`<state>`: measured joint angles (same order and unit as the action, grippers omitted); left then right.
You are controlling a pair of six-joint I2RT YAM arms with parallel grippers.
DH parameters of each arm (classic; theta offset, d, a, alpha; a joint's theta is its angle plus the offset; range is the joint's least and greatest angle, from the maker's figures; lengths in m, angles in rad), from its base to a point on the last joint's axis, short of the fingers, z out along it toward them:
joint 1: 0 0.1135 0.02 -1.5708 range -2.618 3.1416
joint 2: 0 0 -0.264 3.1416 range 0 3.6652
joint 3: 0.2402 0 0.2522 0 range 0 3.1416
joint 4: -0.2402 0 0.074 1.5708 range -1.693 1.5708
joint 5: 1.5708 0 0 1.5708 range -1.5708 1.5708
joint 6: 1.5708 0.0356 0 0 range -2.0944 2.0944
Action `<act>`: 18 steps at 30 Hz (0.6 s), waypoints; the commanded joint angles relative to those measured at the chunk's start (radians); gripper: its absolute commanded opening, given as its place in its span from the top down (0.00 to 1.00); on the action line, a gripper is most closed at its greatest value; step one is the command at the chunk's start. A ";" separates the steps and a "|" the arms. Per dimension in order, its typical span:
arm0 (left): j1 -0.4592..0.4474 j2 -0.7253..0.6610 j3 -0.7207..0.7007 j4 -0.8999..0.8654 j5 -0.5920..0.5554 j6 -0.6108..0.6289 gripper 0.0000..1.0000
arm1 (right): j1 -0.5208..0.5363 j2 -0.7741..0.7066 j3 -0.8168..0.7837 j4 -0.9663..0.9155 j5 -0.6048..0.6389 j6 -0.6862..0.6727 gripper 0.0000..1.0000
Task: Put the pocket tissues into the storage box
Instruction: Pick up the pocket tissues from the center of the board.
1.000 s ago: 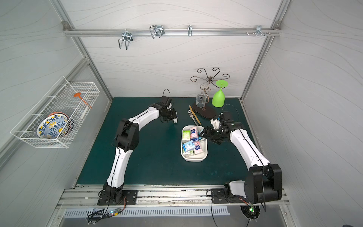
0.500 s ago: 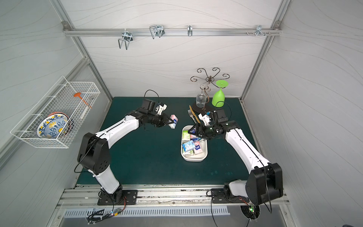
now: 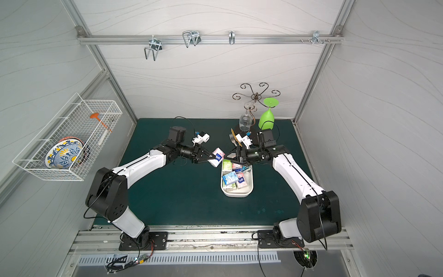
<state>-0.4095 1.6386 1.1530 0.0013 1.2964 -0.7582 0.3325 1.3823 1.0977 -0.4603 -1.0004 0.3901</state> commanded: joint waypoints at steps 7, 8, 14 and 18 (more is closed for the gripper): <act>-0.050 -0.043 0.000 0.130 0.108 -0.096 0.97 | 0.036 0.000 -0.026 0.205 -0.064 0.085 0.21; -0.052 -0.044 -0.005 0.129 0.106 -0.097 0.97 | 0.038 -0.001 -0.023 0.219 -0.064 0.093 0.23; -0.056 -0.041 -0.002 0.125 0.082 -0.105 0.97 | 0.059 0.021 -0.004 0.245 -0.084 0.116 0.59; -0.056 -0.035 0.008 0.123 0.066 -0.109 0.96 | 0.064 0.014 -0.014 0.245 -0.090 0.118 0.78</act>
<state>-0.4561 1.6112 1.1374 0.0799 1.3533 -0.8673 0.3828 1.3869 1.0813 -0.2379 -1.0840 0.5045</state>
